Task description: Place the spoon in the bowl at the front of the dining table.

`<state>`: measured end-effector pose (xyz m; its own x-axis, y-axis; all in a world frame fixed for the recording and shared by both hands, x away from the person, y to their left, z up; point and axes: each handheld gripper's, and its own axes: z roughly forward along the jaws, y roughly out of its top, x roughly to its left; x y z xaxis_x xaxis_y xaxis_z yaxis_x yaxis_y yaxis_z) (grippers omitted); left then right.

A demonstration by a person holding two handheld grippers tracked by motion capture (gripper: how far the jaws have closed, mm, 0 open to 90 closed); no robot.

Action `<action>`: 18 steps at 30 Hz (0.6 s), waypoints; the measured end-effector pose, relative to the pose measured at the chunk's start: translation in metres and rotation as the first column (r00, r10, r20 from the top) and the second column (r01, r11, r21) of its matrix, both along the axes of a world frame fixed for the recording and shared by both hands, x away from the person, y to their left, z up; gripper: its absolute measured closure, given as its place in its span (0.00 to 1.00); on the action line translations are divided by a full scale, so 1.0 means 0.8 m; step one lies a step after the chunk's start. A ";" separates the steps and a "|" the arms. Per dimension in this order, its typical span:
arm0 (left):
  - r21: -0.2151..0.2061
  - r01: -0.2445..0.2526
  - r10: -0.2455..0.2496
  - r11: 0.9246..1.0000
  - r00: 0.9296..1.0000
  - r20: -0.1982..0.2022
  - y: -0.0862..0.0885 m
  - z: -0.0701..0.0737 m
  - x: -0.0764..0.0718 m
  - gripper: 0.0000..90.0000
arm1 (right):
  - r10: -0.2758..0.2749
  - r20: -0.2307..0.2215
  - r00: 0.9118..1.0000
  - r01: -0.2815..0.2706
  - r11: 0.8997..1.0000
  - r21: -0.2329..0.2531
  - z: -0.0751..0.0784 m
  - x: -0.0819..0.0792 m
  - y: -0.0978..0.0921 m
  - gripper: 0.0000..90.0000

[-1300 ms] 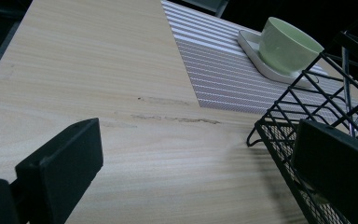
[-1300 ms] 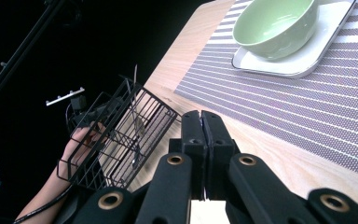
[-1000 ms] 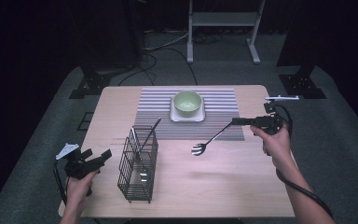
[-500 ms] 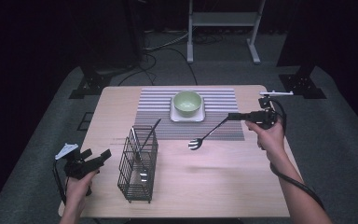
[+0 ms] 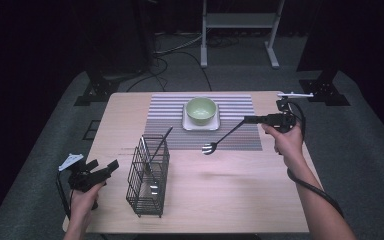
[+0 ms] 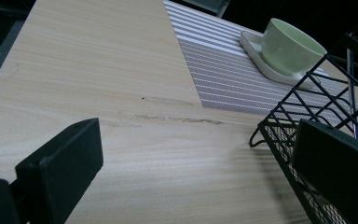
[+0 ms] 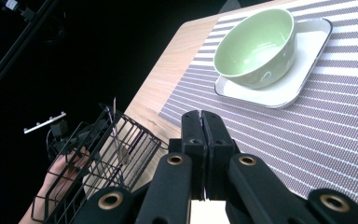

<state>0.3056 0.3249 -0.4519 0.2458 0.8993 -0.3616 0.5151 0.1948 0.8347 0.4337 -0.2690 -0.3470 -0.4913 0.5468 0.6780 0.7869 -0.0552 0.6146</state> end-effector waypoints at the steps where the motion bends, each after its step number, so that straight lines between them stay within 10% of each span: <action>1: -0.003 -0.002 0.002 1.000 1.000 0.001 0.000 0.000 0.000 0.01 | -0.003 0.004 1.000 0.003 1.000 -0.001 0.002 0.003 0.001 0.99; 18: -0.010 -0.003 0.003 1.000 1.000 -0.002 0.002 -0.001 0.000 0.01 | -0.005 0.018 1.000 0.005 1.000 -0.012 0.012 0.024 0.021 0.99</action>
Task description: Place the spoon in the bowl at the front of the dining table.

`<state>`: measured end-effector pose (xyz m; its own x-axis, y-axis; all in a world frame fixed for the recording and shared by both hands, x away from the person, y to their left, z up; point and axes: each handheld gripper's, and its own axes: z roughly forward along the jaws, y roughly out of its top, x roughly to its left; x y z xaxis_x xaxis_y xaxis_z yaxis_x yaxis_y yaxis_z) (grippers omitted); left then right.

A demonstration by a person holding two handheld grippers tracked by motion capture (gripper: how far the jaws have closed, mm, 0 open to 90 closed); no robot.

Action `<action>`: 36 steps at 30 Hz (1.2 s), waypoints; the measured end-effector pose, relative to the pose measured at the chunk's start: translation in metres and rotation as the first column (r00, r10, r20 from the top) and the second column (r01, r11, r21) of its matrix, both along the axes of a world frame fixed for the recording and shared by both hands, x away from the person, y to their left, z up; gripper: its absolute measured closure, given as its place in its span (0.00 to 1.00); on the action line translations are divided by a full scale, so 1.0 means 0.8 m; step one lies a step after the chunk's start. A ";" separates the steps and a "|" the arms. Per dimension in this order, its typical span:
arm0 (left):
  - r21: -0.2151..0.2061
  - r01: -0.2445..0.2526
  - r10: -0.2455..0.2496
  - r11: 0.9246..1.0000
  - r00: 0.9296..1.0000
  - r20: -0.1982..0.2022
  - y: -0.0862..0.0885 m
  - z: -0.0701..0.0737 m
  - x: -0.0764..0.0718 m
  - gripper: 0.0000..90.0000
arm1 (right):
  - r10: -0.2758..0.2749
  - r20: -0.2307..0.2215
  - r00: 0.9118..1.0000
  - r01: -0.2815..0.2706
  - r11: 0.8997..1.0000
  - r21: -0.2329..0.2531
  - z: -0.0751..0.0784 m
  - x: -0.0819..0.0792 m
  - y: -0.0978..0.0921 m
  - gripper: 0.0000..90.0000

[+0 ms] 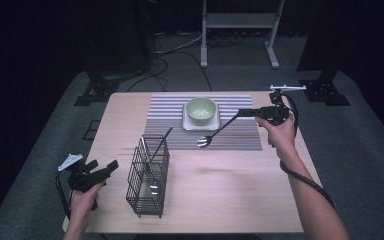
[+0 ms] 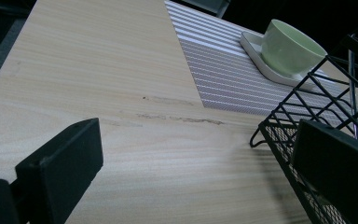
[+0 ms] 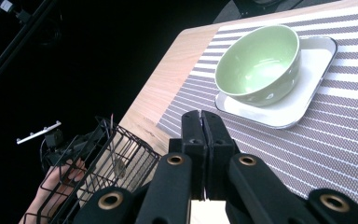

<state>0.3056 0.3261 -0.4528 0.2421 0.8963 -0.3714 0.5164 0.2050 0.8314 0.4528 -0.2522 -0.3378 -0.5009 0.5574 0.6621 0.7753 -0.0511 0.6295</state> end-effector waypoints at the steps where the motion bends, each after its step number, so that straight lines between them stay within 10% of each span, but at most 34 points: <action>1: -0.001 0.000 0.000 1.000 1.000 0.001 0.000 0.000 0.000 0.01 | -0.003 0.000 1.000 0.003 1.000 0.001 0.001 0.003 0.002 0.99; 36: 0.008 0.010 -0.010 1.000 1.000 0.002 -0.002 0.000 0.001 0.01 | -0.086 0.001 0.996 0.086 0.996 -0.030 0.012 0.043 0.009 0.99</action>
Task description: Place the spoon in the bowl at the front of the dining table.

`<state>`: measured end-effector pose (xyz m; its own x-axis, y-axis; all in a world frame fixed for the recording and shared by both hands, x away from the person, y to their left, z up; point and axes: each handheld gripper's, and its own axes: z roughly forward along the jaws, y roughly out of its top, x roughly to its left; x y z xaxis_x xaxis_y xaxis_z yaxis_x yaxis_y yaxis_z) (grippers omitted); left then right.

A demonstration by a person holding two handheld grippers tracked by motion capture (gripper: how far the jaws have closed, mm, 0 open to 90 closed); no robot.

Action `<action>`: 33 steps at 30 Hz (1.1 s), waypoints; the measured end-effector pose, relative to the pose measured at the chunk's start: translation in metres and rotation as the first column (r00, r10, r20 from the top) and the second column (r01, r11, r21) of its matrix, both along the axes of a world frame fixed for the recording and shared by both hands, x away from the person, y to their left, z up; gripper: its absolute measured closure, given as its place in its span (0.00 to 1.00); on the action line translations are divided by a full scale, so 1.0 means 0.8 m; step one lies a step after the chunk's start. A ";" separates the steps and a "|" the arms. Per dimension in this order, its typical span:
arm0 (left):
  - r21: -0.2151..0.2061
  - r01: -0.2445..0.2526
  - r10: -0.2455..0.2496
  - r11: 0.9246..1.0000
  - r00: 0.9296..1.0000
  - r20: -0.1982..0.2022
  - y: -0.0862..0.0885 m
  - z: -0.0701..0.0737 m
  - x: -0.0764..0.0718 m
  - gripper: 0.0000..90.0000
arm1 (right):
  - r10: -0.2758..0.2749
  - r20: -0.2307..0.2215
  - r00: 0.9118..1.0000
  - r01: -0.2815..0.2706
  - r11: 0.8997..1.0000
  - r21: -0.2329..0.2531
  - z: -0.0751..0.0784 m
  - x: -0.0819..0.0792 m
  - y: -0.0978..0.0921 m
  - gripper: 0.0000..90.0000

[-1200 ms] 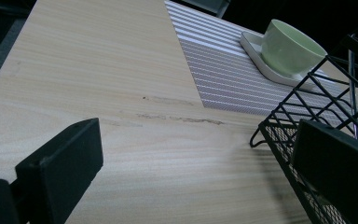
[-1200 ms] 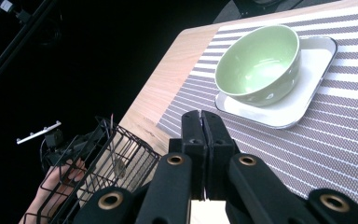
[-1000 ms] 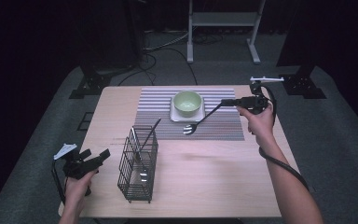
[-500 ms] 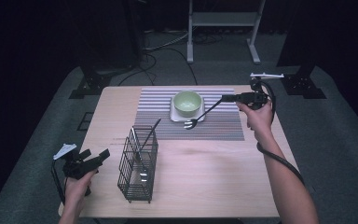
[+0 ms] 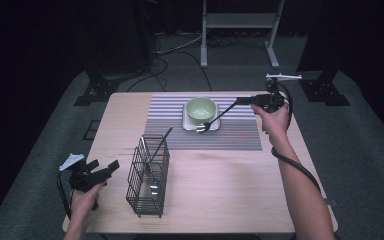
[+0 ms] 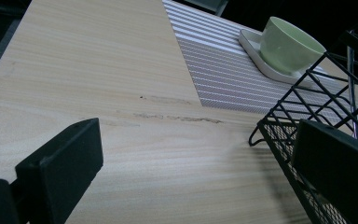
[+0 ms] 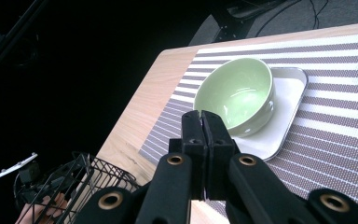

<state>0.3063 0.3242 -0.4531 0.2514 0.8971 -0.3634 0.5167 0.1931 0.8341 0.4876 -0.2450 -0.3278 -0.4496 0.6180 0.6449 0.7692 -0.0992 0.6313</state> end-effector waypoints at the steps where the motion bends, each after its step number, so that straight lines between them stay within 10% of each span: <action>1: 0.000 -0.001 0.001 1.000 1.000 0.000 0.000 0.000 0.000 0.01 | -0.001 0.001 1.000 0.001 1.000 -0.002 0.001 0.001 0.001 0.99; 33: -0.021 -0.016 0.016 1.000 1.000 -0.004 0.007 -0.002 -0.001 0.01 | -0.118 -0.018 0.993 0.117 0.992 -0.050 0.008 0.061 0.018 0.99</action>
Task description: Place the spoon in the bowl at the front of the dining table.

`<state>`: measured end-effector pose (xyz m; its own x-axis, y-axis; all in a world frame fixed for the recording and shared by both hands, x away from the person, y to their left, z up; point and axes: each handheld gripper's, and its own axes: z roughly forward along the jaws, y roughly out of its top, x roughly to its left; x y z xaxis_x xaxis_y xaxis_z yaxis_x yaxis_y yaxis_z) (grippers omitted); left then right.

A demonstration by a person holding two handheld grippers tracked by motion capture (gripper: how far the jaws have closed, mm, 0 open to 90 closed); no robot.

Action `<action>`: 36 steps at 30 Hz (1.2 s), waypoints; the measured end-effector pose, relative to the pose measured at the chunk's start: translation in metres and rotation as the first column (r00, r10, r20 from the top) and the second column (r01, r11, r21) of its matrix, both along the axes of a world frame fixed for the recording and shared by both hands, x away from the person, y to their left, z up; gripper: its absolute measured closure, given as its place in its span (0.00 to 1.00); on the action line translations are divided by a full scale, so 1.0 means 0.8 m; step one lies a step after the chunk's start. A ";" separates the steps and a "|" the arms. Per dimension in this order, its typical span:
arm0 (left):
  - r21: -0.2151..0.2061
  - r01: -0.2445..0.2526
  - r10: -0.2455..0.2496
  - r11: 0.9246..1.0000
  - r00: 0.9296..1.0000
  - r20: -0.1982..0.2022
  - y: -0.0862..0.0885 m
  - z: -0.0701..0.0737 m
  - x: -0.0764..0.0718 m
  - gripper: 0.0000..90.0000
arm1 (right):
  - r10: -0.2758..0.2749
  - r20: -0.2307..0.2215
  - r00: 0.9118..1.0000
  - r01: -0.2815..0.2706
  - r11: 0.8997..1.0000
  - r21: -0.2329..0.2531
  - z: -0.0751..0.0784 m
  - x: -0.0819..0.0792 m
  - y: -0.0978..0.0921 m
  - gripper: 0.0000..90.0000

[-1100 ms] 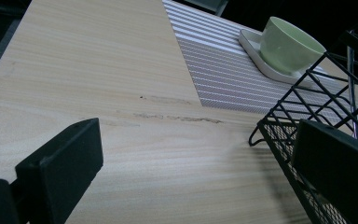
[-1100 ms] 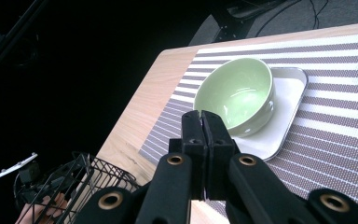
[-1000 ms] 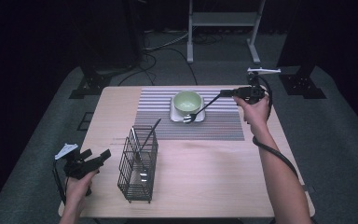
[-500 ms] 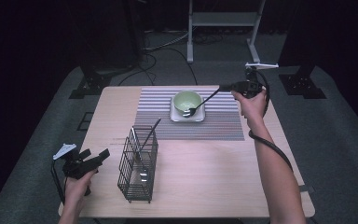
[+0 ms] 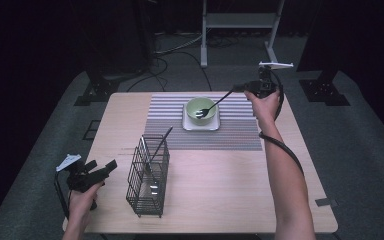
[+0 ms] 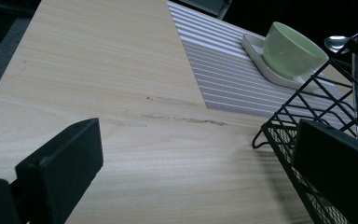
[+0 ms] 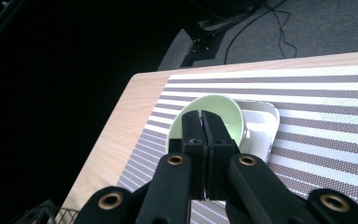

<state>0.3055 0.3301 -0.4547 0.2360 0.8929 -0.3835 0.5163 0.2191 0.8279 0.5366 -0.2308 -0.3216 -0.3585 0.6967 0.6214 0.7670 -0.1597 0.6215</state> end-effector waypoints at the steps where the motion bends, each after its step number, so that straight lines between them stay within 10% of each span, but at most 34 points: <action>1: 0.000 -0.001 0.001 1.000 1.000 0.000 0.000 0.000 0.000 0.01 | -0.005 -0.002 1.000 0.005 1.000 -0.003 -0.001 0.002 0.001 0.99; 36: 0.013 0.000 0.000 1.000 1.000 -0.001 0.002 0.000 0.000 0.01 | -0.123 -0.055 0.991 0.122 0.992 -0.024 -0.060 0.037 0.013 0.99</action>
